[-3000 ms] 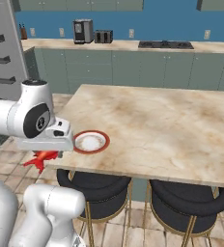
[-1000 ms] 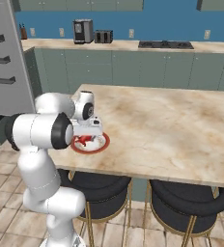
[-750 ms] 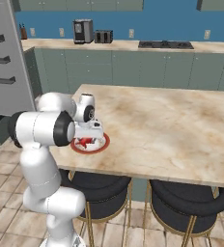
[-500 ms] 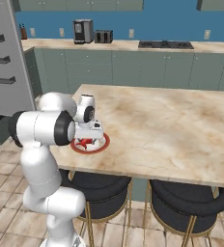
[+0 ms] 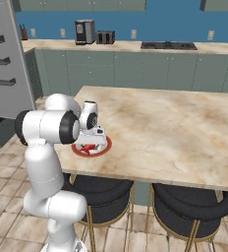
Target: Take the fish from the fridge and place it on the digital scale on the counter by the fridge. Wait a few seconds for a reading, then move it to the plate on the dining counter.
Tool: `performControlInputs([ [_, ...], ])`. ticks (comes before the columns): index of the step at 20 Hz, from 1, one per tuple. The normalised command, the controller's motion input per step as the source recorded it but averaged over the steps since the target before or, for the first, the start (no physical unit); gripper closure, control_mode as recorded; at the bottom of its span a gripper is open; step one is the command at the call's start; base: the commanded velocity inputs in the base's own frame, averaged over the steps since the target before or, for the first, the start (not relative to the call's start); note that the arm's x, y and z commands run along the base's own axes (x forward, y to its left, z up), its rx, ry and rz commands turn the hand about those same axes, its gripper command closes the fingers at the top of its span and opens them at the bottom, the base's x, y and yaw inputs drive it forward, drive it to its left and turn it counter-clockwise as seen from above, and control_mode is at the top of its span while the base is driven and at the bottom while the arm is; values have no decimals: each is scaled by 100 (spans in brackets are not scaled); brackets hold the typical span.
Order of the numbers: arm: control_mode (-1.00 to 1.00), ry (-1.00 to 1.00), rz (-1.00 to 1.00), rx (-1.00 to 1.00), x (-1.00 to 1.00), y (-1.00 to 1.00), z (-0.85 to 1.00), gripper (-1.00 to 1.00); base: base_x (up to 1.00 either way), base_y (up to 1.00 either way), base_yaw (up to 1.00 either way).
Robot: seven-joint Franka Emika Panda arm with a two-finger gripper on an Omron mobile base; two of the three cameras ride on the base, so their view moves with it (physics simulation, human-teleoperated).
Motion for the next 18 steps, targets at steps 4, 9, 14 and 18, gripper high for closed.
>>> performControlInputs([
  [4, -100, 0, 0, 0, 22, 0, 0, 100, 0, 0, 0],
  [9, -100, 0, 0, 0, 40, 0, -11, 100, 0, 0, 0],
  [14, -100, 1, 0, 0, 5, 0, -3, 100, 0, 0, 0],
  [18, -100, 1, 0, 0, 0, 0, 0, -100, 0, 0, 0],
])
